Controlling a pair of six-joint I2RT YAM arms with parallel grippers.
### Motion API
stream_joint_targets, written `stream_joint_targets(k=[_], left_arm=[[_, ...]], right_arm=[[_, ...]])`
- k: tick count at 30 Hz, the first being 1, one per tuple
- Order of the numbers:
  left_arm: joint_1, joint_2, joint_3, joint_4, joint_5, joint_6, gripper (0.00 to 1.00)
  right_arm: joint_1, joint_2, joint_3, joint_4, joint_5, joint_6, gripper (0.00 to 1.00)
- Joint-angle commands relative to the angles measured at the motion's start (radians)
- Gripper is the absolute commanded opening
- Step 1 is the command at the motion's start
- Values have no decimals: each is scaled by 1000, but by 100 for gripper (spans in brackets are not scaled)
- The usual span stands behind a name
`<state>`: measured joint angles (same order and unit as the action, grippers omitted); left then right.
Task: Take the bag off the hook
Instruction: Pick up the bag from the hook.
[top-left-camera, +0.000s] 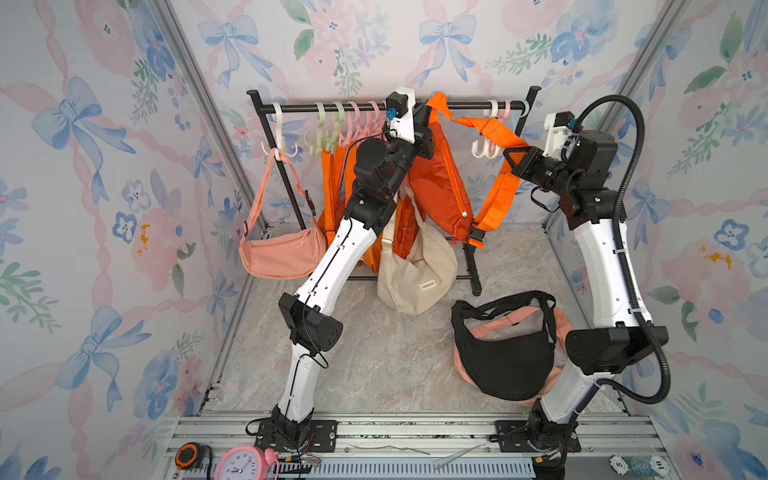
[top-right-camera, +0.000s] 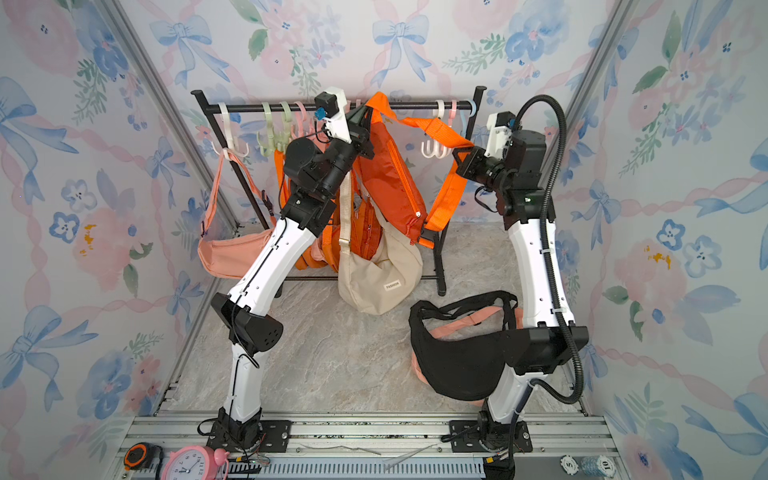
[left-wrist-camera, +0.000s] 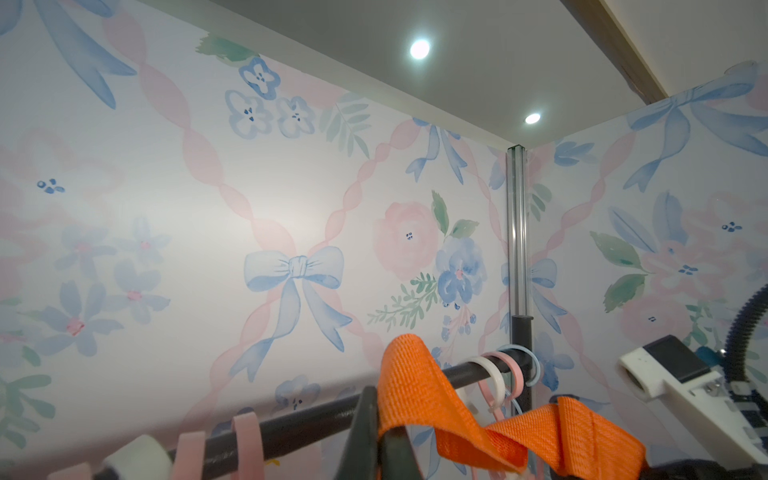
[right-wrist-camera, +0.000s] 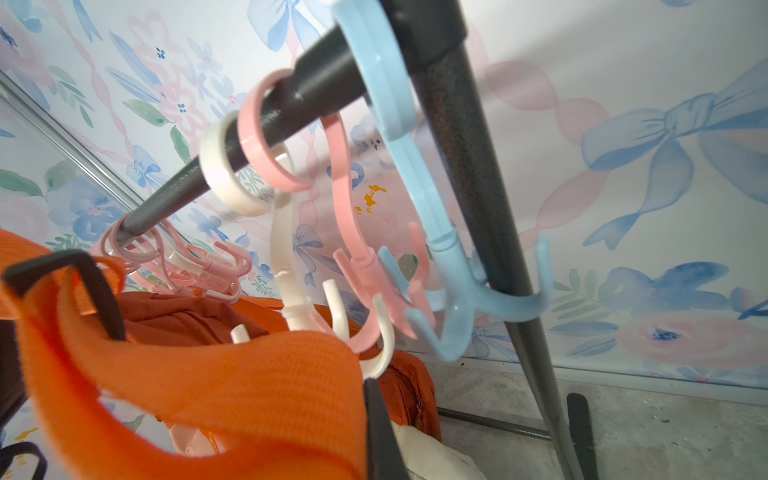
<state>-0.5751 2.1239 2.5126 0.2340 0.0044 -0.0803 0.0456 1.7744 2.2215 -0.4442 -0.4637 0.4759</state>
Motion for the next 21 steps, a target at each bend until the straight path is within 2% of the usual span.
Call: stream_joint_targets(k=[1,4,10,17,21], left_arm=[[-38,-128,-91,20,15,68,0],[-84,-234,-255,56,0,117,0],[-180,-469,-693,191,-42,106,0],[-400,-716,-1191,366,-221,109,0],[-593,-802,-1403,450,-350,96,0]], right_arm=[[-7,-128,-38,6,3,-34,0],[-9,-237,-150,7,23,-58,0],[-51,-486,-389,-35,106,-93,0],[-140,-757,-586,-191,209,-141,0],[-139,-901,-635,-320,377,-205,0]])
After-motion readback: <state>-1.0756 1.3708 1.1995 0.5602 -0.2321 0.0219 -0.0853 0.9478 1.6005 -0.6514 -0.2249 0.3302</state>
